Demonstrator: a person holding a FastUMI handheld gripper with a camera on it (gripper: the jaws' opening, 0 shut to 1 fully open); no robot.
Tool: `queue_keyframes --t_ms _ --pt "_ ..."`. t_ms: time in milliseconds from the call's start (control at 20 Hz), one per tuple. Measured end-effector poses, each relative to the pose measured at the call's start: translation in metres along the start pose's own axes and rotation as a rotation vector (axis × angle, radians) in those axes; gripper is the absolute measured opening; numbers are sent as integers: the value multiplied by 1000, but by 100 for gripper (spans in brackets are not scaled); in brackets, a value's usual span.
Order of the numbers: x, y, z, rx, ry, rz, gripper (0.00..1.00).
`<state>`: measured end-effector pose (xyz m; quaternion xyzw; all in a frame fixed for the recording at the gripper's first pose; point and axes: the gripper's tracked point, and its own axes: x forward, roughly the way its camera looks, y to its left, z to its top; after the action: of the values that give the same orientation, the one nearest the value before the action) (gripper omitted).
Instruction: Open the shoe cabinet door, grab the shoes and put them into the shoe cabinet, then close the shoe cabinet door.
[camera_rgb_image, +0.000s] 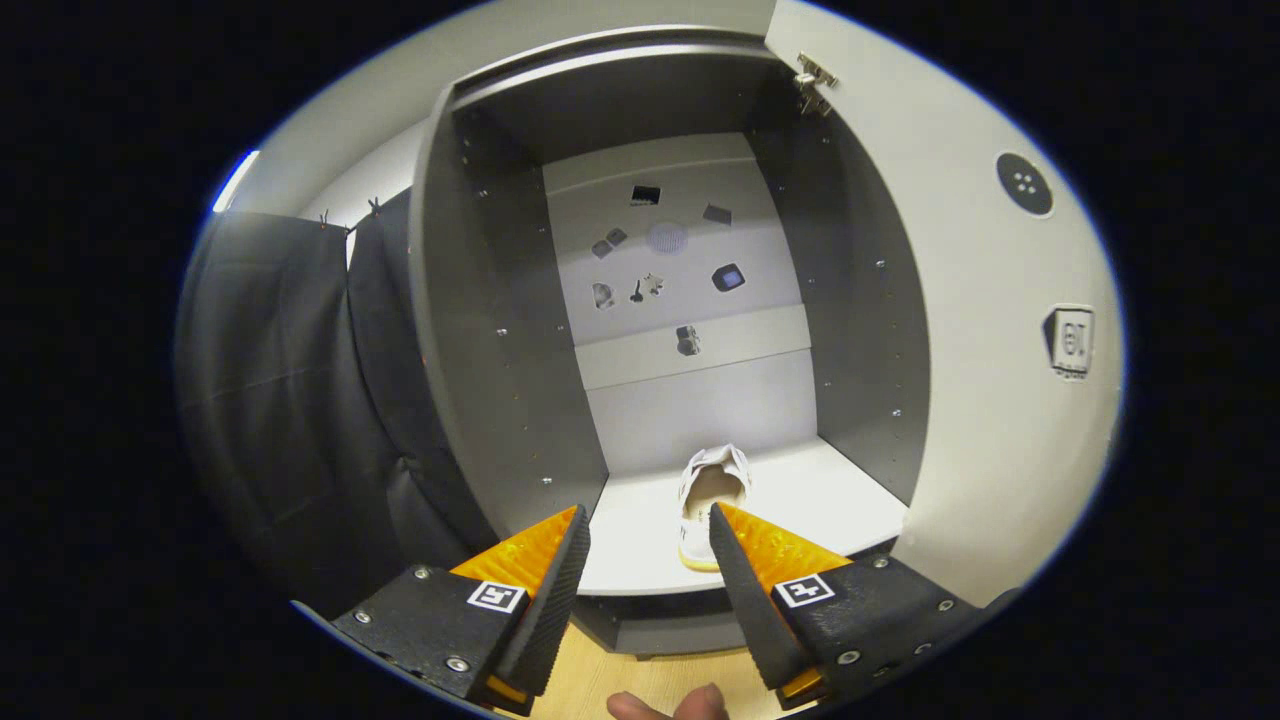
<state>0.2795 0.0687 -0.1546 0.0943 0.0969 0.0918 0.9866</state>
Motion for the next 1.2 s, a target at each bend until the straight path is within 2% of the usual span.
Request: queue_keyframes --t_ms 350,550,750,1200 --pt "-107 14 -13 -60 -1 -44 79" --pt "-149 12 4 -47 -54 -20 79" --pt "-192 -12 23 -32 -95 34 79" --pt "-284 -108 53 -133 -129 111 79"
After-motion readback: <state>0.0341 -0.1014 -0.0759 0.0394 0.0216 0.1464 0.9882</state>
